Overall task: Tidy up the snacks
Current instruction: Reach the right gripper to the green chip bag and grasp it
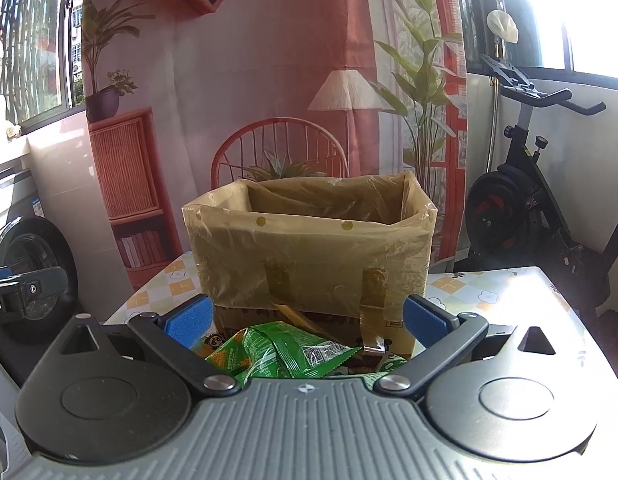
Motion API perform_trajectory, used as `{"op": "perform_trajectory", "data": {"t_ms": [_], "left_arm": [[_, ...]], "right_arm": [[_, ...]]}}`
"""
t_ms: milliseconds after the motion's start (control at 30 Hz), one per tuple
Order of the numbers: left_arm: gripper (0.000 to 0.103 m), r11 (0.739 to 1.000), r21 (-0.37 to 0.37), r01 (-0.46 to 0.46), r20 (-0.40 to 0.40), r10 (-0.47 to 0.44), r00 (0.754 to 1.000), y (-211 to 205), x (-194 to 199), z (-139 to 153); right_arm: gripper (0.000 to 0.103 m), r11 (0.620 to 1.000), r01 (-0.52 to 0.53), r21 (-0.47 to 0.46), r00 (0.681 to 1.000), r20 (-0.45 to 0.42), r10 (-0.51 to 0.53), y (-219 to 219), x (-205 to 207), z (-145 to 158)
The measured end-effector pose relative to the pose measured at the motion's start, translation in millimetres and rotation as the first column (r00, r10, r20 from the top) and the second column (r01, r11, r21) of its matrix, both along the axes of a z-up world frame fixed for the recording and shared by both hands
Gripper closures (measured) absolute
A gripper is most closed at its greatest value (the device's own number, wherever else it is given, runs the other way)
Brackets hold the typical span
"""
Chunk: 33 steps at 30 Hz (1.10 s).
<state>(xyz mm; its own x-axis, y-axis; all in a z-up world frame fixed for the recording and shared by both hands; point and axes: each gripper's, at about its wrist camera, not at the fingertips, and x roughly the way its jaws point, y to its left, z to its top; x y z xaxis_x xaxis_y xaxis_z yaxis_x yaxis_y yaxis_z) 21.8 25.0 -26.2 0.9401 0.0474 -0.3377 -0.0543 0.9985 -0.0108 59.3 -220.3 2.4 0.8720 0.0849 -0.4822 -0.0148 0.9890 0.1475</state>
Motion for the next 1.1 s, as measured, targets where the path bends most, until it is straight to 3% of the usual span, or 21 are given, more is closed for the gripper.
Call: {"op": "perform_trajectory", "data": {"t_ms": [100,167,267,400,567,767,933,1100], "left_arm": [[0.000,0.998,-0.020,-0.061,-0.032,0.061,0.998,-3.2,12.2,-6.0],[0.000,0.996,0.024,-0.089,-0.028,0.090,0.996,-6.2,19.5,-8.2],[0.000,0.997,0.063,-0.049,-0.008,0.049,0.999,-3.8,24.5,-14.3],[0.000,0.994,0.104,-0.031,-0.047,0.036,0.998,1.0,29.1,-23.4],[0.000,0.991,0.123,-0.045,-0.079,0.055,0.995,7.6,38.5,-28.2],[0.001,0.986,0.165,-0.030,-0.120,0.050,0.992,9.9,56.8,-36.6],[0.001,0.994,0.105,0.005,-0.184,0.014,0.983,19.2,73.0,-51.8],[0.007,0.998,0.061,0.036,-0.248,-0.020,0.968,23.7,85.1,-68.4]], "right_arm": [[0.000,1.000,-0.013,0.022,1.000,0.013,0.013,-6.4,-0.1,-9.5],[0.000,1.000,-0.004,0.013,1.000,0.012,0.004,-7.6,1.8,-16.3],[0.000,1.000,0.000,0.026,1.000,-0.008,0.000,-10.7,7.3,-26.7],[0.000,1.000,-0.011,0.010,0.999,-0.040,0.012,-10.4,19.1,-38.7],[0.000,0.991,-0.121,-0.059,0.990,-0.080,0.117,2.8,46.0,-53.3],[0.006,0.957,-0.283,-0.060,0.948,-0.168,0.270,18.7,83.5,-70.4],[0.008,0.932,-0.356,-0.069,0.910,-0.252,0.329,24.3,113.0,-88.4],[0.007,0.919,-0.394,-0.004,0.870,-0.323,0.372,22.0,137.3,-106.5]]}}
